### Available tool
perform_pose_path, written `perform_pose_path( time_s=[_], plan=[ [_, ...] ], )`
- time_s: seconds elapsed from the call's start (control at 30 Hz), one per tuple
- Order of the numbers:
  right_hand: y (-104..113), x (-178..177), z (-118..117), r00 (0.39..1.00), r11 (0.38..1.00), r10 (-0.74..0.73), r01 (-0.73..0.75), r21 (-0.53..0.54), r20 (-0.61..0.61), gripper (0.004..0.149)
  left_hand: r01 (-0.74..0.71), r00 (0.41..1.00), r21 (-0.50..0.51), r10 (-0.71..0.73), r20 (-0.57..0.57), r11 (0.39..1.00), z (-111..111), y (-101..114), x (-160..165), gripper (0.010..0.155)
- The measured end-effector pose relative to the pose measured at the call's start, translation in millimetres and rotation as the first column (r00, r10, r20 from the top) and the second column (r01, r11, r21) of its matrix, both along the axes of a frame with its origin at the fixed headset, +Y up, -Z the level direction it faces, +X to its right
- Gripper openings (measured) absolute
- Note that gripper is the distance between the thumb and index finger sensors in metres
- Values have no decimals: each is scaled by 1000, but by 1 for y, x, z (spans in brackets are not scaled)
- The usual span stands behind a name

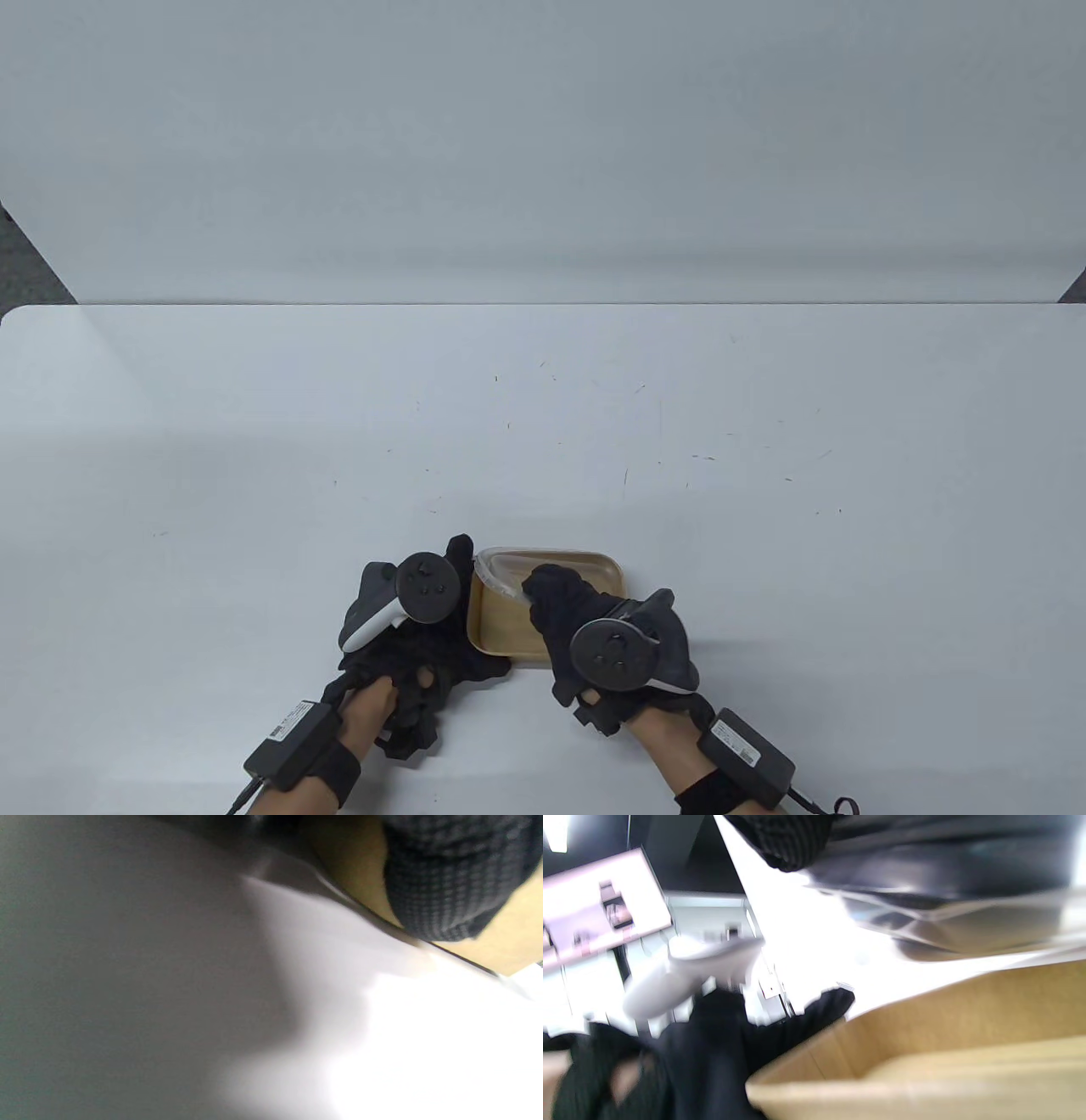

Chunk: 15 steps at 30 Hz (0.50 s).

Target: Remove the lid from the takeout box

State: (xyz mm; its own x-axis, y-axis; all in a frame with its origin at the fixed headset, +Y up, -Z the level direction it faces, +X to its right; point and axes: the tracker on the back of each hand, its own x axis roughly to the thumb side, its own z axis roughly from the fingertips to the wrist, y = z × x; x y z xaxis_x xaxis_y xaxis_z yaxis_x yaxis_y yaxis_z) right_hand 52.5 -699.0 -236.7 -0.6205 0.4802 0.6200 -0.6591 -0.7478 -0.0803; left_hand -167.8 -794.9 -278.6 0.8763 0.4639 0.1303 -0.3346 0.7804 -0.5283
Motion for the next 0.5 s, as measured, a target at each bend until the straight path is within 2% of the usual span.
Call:
perform_pose_path(
  time_s=[0.1,0.2,0.37,0.43,0.5],
  plan=[
    [12,30,-2,984,985,-175,175,1,39,43,-3,1000,-2,3,1,1000,0,0,0,142],
    [21,62,-4,940,942,-331,334,-25,87,44,0,1000,-2,0,1,1000,0,0,0,141],
    [34,120,-17,851,890,-442,456,16,284,45,10,1000,3,-10,1,1000,0,0,1,141],
    [32,141,-29,800,859,-433,505,-78,415,44,10,1000,3,-10,1,1000,0,0,1,141],
    [16,171,-48,707,732,-410,632,-255,575,44,12,1000,4,-12,2,1000,0,0,1,141]
  ],
)
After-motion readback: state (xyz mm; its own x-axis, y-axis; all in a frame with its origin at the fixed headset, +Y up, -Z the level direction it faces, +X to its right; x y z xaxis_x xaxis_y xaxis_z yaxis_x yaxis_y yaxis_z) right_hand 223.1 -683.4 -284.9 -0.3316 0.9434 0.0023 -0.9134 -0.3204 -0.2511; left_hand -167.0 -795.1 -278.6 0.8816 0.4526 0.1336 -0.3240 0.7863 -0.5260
